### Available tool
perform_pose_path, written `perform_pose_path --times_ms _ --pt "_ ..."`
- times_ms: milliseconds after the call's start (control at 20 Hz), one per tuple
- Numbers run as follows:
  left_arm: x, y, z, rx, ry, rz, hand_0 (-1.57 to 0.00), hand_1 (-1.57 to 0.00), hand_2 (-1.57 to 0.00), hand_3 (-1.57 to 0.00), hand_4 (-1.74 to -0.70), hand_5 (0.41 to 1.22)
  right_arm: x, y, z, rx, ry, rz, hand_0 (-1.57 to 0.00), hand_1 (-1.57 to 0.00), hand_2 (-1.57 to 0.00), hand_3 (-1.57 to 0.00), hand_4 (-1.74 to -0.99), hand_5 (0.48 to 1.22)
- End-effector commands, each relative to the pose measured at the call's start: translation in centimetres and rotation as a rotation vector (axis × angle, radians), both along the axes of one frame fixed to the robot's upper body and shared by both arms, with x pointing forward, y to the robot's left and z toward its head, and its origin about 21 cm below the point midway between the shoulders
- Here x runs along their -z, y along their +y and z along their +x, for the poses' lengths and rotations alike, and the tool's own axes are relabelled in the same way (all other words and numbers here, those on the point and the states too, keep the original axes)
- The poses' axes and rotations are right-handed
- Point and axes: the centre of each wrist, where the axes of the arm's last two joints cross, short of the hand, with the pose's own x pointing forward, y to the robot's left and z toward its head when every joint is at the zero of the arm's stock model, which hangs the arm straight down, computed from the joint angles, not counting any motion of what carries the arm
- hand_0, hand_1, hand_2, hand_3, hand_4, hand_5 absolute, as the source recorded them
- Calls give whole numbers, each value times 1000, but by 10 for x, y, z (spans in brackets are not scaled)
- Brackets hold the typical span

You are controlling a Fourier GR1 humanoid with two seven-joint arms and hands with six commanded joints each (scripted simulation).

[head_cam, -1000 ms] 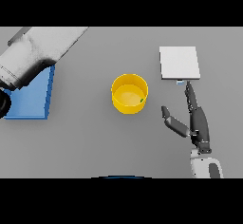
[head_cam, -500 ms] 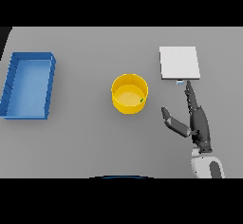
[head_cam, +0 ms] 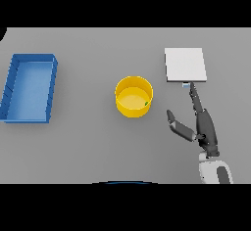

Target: Pick up the red beaker and tilt it to pour out 1 green nut into yellow bowl. Pick up the yellow bowl and place it on the metallic measuring scale.

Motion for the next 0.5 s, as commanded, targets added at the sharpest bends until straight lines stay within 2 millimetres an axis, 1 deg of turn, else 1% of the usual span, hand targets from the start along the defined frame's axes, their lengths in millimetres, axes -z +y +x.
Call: perform_pose_path --times_ms 0,150,200,300,400,450 --pt "6 0 -9 -21 -1 -17 -1571 -1571 -1571 -1450 -1741 1221 1 1 -2 5 13 -4 1 1 1 1 -1206 653" --pt "38 2 -31 -47 21 -67 -1571 -1571 -1571 -1449 -1741 1221 2 -1 0 10 27 -7 1 1 1 1 -1215 664" --pt "45 4 -38 -60 30 -85 -1571 -1571 -1571 -1449 -1741 1221 3 -2 0 18 28 -6 1 1 1 1 -1217 664" --pt "60 0 -50 -92 49 -112 -1571 -1571 -1571 -1474 -1741 1221 1 -1 1 5 14 -9 1 1 1 1 -1214 664" --pt "71 -1 -56 -100 56 -126 -1571 -1571 -1571 -1509 -1741 1221 1 -5 1 1 16 -5 1 1 1 1 -1217 666" --pt "74 -2 -59 -106 61 -131 -1571 -1571 -1571 -1521 -1741 1199 3 -4 0 -5 15 -8 1 1 1 1 -1216 667"
